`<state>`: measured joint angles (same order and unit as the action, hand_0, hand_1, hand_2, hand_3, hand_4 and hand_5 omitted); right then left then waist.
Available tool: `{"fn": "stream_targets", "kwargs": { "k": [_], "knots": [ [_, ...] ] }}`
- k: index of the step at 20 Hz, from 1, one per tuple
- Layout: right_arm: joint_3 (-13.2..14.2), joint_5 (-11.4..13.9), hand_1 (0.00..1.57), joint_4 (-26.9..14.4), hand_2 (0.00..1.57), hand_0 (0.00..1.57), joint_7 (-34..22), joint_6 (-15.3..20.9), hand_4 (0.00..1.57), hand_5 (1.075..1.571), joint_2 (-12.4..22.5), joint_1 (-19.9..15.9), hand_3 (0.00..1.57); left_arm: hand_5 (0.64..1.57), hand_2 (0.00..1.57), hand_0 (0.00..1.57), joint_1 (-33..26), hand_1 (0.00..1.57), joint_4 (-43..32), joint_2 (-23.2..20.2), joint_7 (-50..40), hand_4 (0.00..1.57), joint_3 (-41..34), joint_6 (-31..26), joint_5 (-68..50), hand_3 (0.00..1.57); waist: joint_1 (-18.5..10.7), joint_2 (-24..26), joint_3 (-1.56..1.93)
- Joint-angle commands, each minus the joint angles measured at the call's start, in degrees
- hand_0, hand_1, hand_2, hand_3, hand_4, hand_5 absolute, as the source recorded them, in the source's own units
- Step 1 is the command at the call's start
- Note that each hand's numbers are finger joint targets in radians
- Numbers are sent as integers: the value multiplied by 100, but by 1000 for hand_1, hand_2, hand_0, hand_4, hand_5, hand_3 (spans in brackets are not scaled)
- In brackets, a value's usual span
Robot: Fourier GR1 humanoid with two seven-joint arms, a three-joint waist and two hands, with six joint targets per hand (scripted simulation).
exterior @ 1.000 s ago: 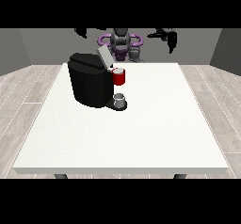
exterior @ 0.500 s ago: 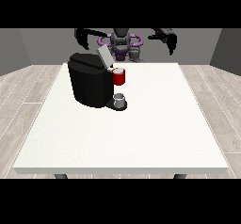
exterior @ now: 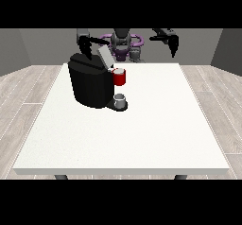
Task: Insert the coffee pod into the coffee machine and close the lid
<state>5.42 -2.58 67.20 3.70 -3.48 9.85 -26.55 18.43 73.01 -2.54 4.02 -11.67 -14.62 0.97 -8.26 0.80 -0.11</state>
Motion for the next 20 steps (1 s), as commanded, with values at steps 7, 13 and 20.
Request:
{"fn": "stream_targets", "kwargs": {
  "k": [7, 13, 20],
  "knots": [
    [-17, 277, 0, -573, 0, 0, -176, 222, 0, 1571, -112, -796, 0, 1571, 0, 0, -342, 0, 624, -26, -116, 0, 252, 114, -127, 0, -85, -200, 11],
    [-46, 272, 0, -781, 0, 0, 0, -16, 0, 1571, -95, -1077, 0, 1571, 0, 0, -33, 0, 592, -359, -226, 124, -3, 99, -377, 0, 64, -522, 11],
    [-123, 425, 0, -951, 0, 0, 258, -57, 0, 1571, -140, -1059, 0, 1571, 0, 0, -357, 0, 699, -491, -157, 0, 29, 135, -342, 0, 62, -481, 11]
  ]
}}
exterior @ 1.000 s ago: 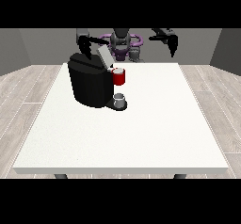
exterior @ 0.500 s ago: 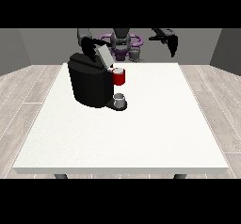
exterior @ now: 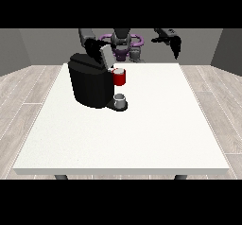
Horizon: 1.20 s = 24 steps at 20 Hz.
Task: Insert the coffee pod into the coffee machine and close the lid
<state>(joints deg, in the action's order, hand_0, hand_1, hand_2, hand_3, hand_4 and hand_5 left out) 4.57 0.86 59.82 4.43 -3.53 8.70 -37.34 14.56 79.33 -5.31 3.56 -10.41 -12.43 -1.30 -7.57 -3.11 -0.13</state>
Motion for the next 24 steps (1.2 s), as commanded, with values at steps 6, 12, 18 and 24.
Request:
{"fn": "stream_targets", "kwargs": {
  "k": [6, 12, 18, 24],
  "knots": [
    [-59, 174, 0, -363, 0, 0, 49, -114, 114, 1571, 17, -301, 0, 1571, 0, 0, -74, 0, 11, -276, -15, 0, -88, -203, -254, 0, -67, -108, 13],
    [-424, 518, 0, -145, 0, 0, -394, 48, 215, 1571, -232, -777, 0, 1571, 0, 0, -73, 0, -336, -234, 265, 158, -61, 114, 17, 0, 25, 21, 12],
    [-636, 800, 0, -179, 0, 0, -405, 360, 110, 1571, -669, -821, 0, 1571, 0, 0, 7, 0, -425, -149, 168, 139, -4, 213, -55, 0, 72, 90, 12],
    [-594, 640, 0, -36, 0, 0, -323, -20, 30, 1571, -655, -878, 0, 1571, 0, 0, -37, 0, -496, -296, 404, 0, -49, 41, -148, 0, 220, 235, 12]
  ]
}}
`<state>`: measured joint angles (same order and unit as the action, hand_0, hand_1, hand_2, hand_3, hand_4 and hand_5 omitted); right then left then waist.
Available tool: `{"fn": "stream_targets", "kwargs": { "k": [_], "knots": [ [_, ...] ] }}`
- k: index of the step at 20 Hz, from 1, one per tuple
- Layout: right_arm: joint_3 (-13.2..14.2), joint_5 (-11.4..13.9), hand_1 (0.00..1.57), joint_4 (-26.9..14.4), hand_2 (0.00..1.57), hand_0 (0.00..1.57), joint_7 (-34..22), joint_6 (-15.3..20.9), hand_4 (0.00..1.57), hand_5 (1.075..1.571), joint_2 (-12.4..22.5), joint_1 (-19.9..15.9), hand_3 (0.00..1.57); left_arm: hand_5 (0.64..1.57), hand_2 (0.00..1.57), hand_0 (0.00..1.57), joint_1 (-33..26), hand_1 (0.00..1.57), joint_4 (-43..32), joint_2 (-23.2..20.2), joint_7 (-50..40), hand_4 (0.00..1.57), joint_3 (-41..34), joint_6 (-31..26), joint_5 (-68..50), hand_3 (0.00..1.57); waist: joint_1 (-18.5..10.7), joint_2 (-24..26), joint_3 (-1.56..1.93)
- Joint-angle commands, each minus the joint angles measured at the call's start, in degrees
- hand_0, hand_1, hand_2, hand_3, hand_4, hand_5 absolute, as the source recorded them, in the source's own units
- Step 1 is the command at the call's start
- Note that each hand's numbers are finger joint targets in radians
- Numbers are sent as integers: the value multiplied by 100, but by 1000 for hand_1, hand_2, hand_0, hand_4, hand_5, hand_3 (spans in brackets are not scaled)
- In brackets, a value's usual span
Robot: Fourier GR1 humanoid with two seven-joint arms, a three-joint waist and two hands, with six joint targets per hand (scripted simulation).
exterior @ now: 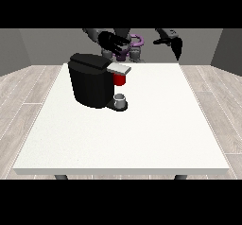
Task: Insert the coffee pod into the coffee machine and close the lid
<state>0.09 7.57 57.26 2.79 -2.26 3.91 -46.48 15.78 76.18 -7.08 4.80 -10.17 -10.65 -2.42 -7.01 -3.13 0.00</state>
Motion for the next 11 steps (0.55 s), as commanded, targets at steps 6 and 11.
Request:
{"fn": "stream_targets", "kwargs": {
  "k": [6, 11],
  "knots": [
    [-840, -564, 0, 647, 0, 0, 891, -40, 275, 1571, -383, 1274, 0, 1571, 0, 0, -221, 0, -152, 80, 349, 165, 13, 107, 46, 0, 320, 514, 1],
    [-850, -1157, 0, 1062, 0, 0, 859, -113, 157, 1571, -389, 2342, 0, 1571, 0, 0, -642, 0, -280, 59, 590, 192, -146, 151, 2, 0, 836, 981, 0]
  ]
}}
